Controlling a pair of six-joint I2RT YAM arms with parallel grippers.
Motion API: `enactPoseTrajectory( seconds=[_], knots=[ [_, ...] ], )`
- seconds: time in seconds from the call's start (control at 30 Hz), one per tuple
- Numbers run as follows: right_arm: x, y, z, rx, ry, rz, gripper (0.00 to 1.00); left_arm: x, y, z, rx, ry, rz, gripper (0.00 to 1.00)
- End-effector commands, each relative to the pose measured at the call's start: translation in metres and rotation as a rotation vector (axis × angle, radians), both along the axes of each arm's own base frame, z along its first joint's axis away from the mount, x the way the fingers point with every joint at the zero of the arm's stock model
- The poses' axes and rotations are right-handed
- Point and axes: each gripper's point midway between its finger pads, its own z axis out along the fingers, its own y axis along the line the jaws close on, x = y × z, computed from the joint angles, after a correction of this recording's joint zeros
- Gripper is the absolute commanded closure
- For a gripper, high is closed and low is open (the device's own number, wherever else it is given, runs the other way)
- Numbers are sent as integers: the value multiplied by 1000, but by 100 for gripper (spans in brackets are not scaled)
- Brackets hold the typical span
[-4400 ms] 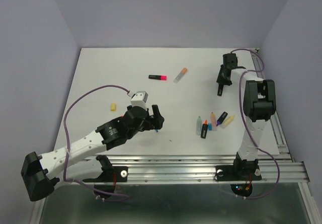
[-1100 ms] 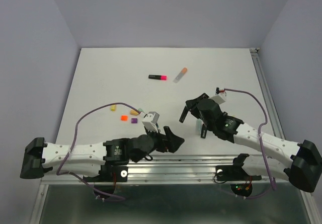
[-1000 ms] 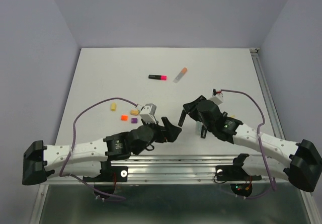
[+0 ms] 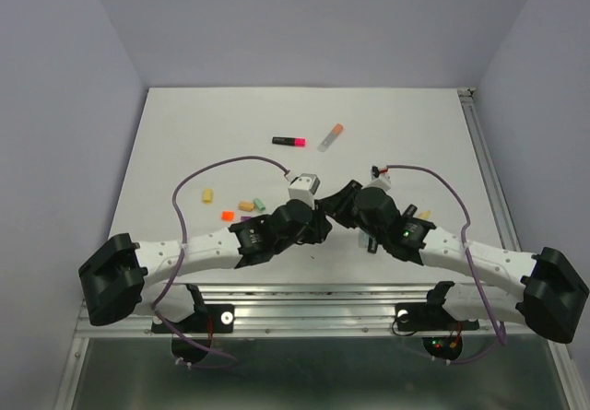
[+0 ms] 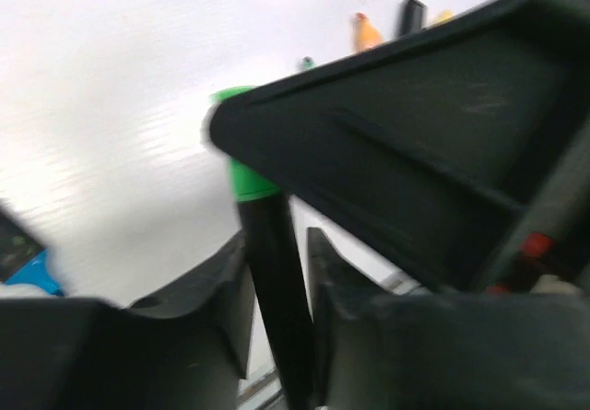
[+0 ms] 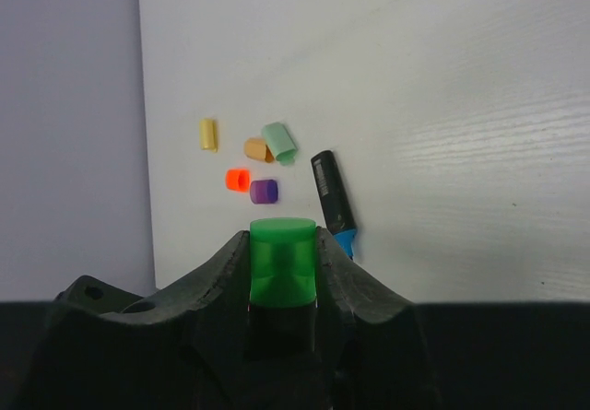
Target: Open the pen caps
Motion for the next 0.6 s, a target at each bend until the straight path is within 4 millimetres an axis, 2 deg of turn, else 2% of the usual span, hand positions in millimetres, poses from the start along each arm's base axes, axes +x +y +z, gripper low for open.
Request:
enactPoseTrajectory(
  seconds=[0.0, 0.07, 0.13, 0.2, 0.23, 0.3, 0.33, 0.37, 0.4, 0.43, 0.53, 0.57],
  knots=[
    [-9, 9, 4, 19, -19, 42, 99, 15, -7, 28, -53, -55, 28, 78],
    [-9, 11, 6, 10, -23, 54, 99, 16, -8, 23, -39, -51, 28, 98],
    [-12, 13, 5, 5, -21, 64, 99, 15, -10, 23, -36, -49, 14, 100],
    [-4, 8, 4, -13, -40, 15, 99, 11, -15, 28, -61, -67, -22, 100],
    [13, -6, 6, -50, -80, -92, 99, 4, -17, 32, -96, -73, -47, 100],
    [34, -24, 9, -100, -119, -246, 99, -5, -16, 34, -125, -77, -63, 100],
    [47, -37, -3, -177, -123, -333, 99, -17, -15, 34, -142, -62, -77, 100],
    [65, -52, 12, -205, -152, -452, 99, -22, -12, 28, -150, -42, -58, 100],
    [77, -59, 13, -206, -148, -493, 99, -28, -10, 26, -148, -43, -66, 100],
    [97, -77, 11, -205, -140, -562, 99, -34, -11, 26, -176, -20, -65, 100],
    [136, -97, 24, -194, -217, -652, 99, -55, -11, 26, -233, 5, -104, 100],
    [147, -100, 12, -239, -200, -646, 99, -66, -16, 37, -282, -1, -140, 100]
  ],
)
